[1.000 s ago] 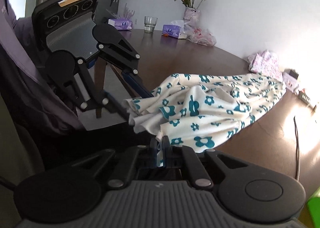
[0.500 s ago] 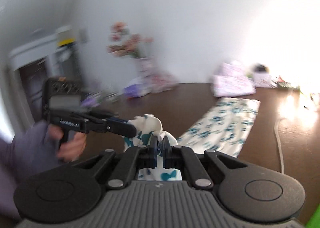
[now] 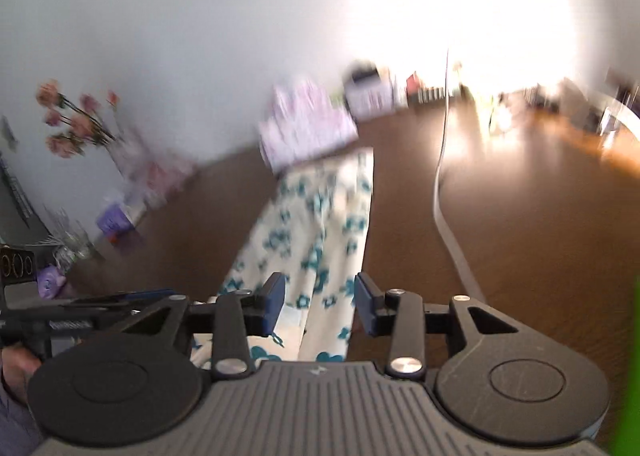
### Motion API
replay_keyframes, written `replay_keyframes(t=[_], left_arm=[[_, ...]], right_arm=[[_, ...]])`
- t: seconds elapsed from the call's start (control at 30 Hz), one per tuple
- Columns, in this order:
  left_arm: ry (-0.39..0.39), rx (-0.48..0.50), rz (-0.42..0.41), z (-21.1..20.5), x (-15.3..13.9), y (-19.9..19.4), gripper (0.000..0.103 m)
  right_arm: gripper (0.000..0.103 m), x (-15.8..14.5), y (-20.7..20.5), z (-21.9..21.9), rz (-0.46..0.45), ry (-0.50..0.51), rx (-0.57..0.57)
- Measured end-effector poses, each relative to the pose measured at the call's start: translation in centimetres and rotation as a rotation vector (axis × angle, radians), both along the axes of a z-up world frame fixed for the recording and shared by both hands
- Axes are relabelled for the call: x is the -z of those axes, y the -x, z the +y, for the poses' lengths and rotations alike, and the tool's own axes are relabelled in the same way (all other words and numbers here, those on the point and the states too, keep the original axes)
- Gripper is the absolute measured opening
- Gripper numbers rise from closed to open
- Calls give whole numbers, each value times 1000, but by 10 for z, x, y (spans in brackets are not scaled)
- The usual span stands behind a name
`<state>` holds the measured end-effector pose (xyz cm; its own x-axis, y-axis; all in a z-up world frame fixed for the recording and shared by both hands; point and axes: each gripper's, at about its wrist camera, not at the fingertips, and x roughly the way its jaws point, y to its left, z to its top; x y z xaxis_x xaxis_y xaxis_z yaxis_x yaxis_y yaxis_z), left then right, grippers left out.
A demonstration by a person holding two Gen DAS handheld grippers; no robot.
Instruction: Fold clothes
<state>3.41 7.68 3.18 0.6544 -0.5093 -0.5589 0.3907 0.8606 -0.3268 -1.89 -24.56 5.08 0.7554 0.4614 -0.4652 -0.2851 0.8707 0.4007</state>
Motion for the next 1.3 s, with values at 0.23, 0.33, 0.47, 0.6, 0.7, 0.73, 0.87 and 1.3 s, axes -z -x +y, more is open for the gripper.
replay_keyframes(t=[0.23,0.33,0.47,0.6,0.7,0.73,0.87,1.3], left_arm=[[77,10,-8,14,-11,85,73],[103,10,63,-8,13,95,72],[86,-17,89,-18,29,92,70],[30,12,71,-23,31,92,69],[-70,66,43,-34,29,97,69],[-82,88,47,-37,28,99,69],[-118,158,79,-47,24,109,68],[18,105,30,-24,14,163,73]], right_arm=[[44,22,49,-15,60,-41,-255],[45,36,42,-3,82,-34,-312],[39,46,40,10,94,-14,-404],[12,52,43,1,185,-59,-437],[11,53,52,-8,261,-94,-444],[11,52,56,-10,280,-96,-445],[18,35,80,-13,265,-40,-468],[20,28,79,-11,168,-88,-283]])
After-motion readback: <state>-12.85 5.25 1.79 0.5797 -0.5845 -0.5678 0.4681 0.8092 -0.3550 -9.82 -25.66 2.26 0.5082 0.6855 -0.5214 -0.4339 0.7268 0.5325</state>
